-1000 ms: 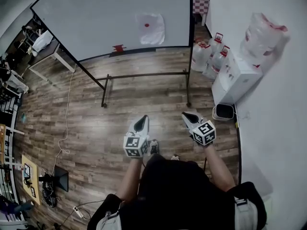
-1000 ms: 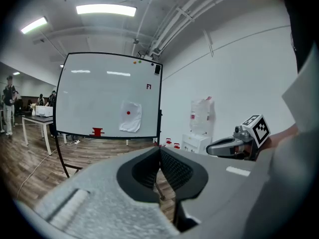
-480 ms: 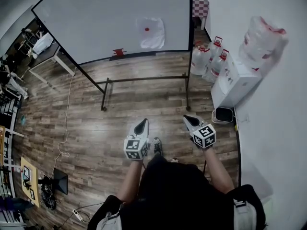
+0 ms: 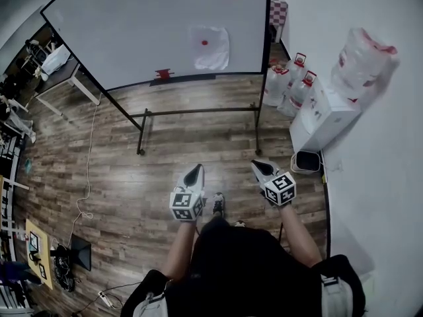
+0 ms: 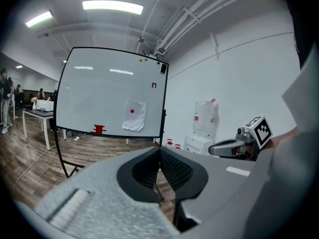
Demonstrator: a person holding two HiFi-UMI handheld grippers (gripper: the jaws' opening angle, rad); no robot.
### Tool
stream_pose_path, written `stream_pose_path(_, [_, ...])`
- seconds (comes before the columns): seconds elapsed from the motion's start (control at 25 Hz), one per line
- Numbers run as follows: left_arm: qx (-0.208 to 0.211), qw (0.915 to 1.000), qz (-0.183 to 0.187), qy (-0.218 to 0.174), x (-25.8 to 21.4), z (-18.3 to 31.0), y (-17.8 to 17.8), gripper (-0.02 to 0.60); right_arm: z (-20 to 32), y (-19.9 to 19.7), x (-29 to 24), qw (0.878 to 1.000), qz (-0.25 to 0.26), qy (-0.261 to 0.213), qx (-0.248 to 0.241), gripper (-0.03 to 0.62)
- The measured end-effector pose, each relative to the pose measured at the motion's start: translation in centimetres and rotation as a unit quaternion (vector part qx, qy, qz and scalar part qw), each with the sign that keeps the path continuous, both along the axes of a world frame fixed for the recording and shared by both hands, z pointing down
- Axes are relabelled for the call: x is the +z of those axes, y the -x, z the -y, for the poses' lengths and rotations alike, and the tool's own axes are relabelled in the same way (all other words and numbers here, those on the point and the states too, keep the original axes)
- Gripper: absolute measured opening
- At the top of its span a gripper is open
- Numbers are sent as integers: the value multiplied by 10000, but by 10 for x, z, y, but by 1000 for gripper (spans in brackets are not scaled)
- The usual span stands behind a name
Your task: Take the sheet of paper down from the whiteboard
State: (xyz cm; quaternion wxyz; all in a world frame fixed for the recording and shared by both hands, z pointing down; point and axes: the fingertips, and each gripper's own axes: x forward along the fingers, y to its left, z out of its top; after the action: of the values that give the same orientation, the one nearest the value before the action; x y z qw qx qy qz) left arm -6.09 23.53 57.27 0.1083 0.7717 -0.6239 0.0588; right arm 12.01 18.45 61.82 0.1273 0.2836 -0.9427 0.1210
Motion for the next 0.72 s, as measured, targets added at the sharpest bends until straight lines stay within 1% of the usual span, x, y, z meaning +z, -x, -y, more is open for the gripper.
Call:
stream_pose_path(0.4, [25,9999,-133,29,2,39,34,11,36,33,-4,10000,-32,50,37,6])
stream_pose_path(0.72, [234,9995,-187,35,5,86,49,11,67,51,-2,9998,-143,59,153,6])
